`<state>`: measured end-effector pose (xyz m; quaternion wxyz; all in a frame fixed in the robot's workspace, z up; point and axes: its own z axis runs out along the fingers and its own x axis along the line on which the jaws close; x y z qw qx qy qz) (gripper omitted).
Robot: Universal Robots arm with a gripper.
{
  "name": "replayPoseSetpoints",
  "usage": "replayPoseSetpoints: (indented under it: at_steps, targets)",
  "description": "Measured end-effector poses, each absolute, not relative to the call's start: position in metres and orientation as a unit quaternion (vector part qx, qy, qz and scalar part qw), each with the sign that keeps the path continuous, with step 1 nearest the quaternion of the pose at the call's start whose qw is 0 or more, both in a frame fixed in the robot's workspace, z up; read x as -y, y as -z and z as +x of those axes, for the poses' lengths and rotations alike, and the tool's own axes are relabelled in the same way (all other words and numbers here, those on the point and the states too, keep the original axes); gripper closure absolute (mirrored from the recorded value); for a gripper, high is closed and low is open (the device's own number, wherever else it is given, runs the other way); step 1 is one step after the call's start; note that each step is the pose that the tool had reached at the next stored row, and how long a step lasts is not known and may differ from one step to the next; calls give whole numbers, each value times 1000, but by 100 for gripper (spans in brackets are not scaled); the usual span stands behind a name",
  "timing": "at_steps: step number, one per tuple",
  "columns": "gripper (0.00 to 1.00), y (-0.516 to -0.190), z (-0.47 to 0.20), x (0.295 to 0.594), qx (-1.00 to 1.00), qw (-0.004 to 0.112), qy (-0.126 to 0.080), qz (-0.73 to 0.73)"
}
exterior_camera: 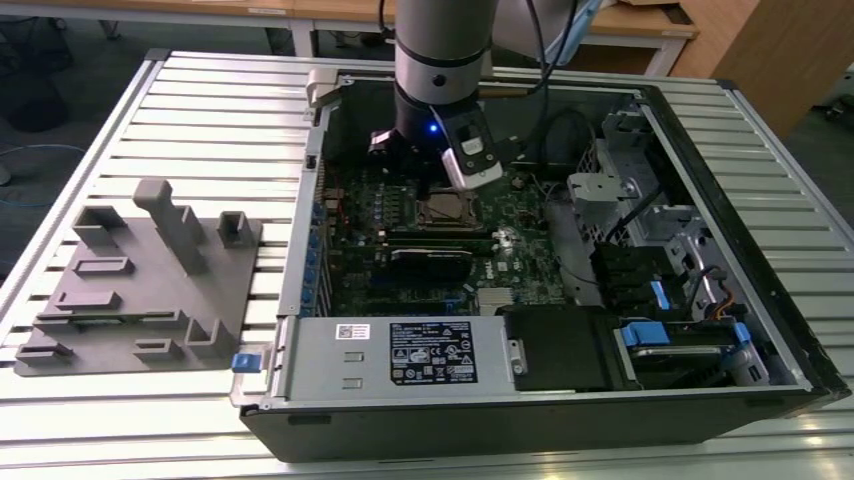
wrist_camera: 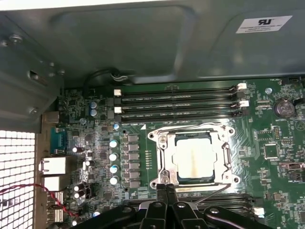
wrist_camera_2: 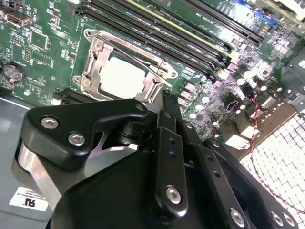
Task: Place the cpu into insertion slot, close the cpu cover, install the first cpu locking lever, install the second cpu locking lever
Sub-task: 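Install the second cpu locking lever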
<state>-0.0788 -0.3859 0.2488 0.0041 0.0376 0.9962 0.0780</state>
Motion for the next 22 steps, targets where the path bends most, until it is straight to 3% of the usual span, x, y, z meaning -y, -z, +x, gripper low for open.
replayPoseSetpoints:
  at_steps: [22]
  targets:
    - [89, -249, -72, 389, -996, 4, -79, 38]
